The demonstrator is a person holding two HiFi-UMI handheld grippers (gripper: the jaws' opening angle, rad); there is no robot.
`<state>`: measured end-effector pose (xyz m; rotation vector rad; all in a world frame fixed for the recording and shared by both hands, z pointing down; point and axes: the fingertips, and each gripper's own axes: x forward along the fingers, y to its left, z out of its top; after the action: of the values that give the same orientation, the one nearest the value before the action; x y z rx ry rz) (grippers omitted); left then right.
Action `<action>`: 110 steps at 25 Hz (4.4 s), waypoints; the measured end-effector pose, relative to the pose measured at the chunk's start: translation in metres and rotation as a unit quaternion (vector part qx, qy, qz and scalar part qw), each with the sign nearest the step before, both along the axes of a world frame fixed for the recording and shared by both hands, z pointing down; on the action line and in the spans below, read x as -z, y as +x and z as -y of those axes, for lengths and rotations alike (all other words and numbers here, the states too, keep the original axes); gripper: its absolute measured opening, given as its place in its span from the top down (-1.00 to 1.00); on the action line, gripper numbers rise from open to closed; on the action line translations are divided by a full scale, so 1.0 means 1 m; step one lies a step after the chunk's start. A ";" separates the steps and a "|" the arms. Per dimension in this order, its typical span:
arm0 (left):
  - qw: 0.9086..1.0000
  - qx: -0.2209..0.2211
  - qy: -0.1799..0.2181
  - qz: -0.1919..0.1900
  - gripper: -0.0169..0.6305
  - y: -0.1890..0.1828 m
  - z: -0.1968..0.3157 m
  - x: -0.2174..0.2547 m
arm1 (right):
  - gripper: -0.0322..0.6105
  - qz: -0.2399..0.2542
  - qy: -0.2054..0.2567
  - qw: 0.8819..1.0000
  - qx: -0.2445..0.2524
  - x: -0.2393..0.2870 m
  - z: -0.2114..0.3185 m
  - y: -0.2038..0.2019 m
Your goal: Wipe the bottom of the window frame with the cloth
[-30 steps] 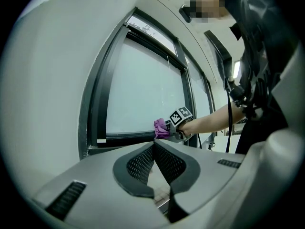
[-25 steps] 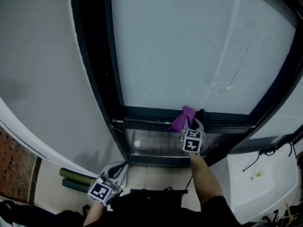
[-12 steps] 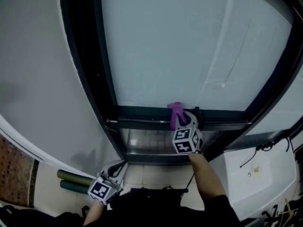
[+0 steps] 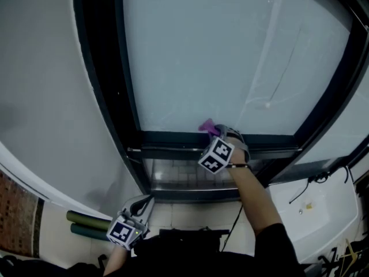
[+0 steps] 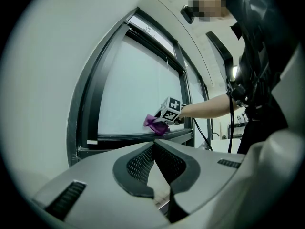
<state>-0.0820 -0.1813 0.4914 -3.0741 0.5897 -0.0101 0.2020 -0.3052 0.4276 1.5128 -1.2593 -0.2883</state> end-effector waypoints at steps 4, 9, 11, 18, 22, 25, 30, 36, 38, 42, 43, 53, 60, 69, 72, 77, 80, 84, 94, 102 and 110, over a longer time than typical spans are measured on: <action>1.000 0.009 -0.001 -0.003 0.94 -0.010 0.002 0.000 | 0.68 -0.029 -0.049 0.998 -0.012 -0.015 -0.001 0.014; 1.000 0.024 -0.008 -0.011 0.94 -0.022 0.009 -0.002 | 0.68 -0.048 -0.088 0.995 -0.019 -0.026 -0.006 0.025; 1.000 0.026 -0.010 -0.015 0.94 -0.022 0.008 -0.002 | 0.68 -0.065 -0.108 0.992 -0.013 -0.033 -0.008 0.025; 1.000 0.024 -0.012 -0.011 0.94 -0.021 0.000 -0.004 | 0.68 -0.132 -0.141 0.981 -0.014 -0.035 -0.010 0.032; 0.999 0.033 -0.014 -0.015 0.94 -0.024 0.001 -0.003 | 0.68 -0.118 -0.125 0.984 -0.037 -0.022 -0.017 0.049; 0.999 0.031 -0.011 -0.014 0.94 -0.021 -0.002 -0.003 | 0.68 -0.109 -0.102 0.988 -0.041 -0.014 -0.022 0.058; 1.000 0.022 -0.006 -0.007 0.94 -0.011 -0.006 0.000 | 0.68 -0.089 -0.050 0.994 -0.032 -0.003 -0.025 0.061; 1.000 0.023 0.002 0.001 0.94 0.001 -0.013 0.001 | 0.68 -0.036 0.006 0.999 -0.033 0.020 -0.032 0.069; 1.000 0.030 0.002 0.001 0.94 0.001 -0.012 0.002 | 0.68 -0.011 0.027 0.999 -0.040 0.024 -0.034 0.080; 0.999 0.043 -0.001 -0.005 0.94 0.000 -0.010 0.004 | 0.68 0.028 0.062 0.997 -0.046 0.034 -0.043 0.097; 0.999 0.043 0.000 -0.003 0.94 0.001 -0.010 0.004 | 0.68 0.036 0.069 0.996 -0.047 0.036 -0.046 0.099; 1.000 0.026 -0.002 0.017 0.94 0.028 -0.020 0.004 | 0.68 0.178 0.124 0.973 -0.080 0.008 -0.075 0.148; 1.000 0.026 -0.005 0.011 0.94 0.043 -0.032 0.009 | 0.68 0.245 0.107 0.960 -0.086 -0.026 -0.087 0.164; 0.999 0.048 -0.008 0.004 0.94 0.060 -0.047 0.004 | 0.68 0.276 0.086 0.957 -0.012 -0.040 -0.067 0.126; 0.998 0.057 -0.014 0.004 0.94 0.065 -0.053 0.002 | 0.68 0.285 0.090 0.954 -0.015 -0.041 -0.066 0.131; 0.998 0.050 -0.025 0.018 0.94 0.071 -0.057 -0.004 | 0.68 0.301 0.102 0.947 -0.036 -0.041 -0.069 0.142; 0.999 0.036 -0.025 0.014 0.94 0.074 -0.048 -0.004 | 0.68 0.290 0.111 0.949 -0.059 -0.042 -0.073 0.153; 0.999 0.019 -0.027 0.000 0.94 0.078 -0.028 0.001 | 0.68 0.275 0.089 0.952 -0.100 -0.056 -0.081 0.171; 0.999 -0.034 -0.008 -0.014 0.94 0.093 0.016 0.012 | 0.68 0.252 0.085 0.954 -0.138 -0.064 -0.085 0.177; 0.999 -0.042 -0.019 -0.012 0.94 0.091 0.040 0.008 | 0.68 0.212 0.061 0.965 -0.142 -0.059 -0.082 0.176; 0.999 -0.035 -0.014 -0.027 0.94 0.119 0.038 0.011 | 0.68 0.199 0.053 0.971 -0.119 -0.060 -0.087 0.183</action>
<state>0.0370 -0.2191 0.4801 -3.1303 0.4874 0.0669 0.3852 -0.2182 0.4872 1.8560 -1.3680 0.1148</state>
